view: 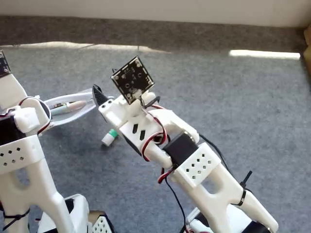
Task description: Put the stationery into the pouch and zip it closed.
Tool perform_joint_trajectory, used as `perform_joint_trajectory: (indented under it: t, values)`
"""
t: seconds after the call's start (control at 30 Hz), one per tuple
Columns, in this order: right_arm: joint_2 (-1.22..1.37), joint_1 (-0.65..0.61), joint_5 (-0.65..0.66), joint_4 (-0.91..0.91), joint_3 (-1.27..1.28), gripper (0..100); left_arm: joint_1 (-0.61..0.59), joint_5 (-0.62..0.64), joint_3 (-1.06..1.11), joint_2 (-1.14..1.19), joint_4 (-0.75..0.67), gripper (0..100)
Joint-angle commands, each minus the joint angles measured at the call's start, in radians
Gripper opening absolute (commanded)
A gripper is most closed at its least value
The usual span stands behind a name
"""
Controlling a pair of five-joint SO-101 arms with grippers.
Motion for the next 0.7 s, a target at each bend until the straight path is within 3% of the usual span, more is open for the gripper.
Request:
perform_joint_trajectory:
  t: [0.0, 0.13, 0.23, 0.67]
  values:
    - [-0.005, 0.038, 0.003, 0.015, -0.077, 19.1, 0.016, 0.008, -0.001, 0.001, -0.021, 1]
    - [-0.005, 0.081, 0.000, 0.028, -0.099, 19.1, -0.013, 0.012, -0.004, -0.001, -0.021, 1]
    - [0.015, 0.116, -0.086, 0.036, -0.142, 19.1, -0.054, 0.014, -0.021, -0.001, -0.021, 1]
    - [0.255, 0.134, -0.290, 0.467, -0.429, 19.1, -0.110, 0.043, -0.025, -0.001, -0.037, 1]
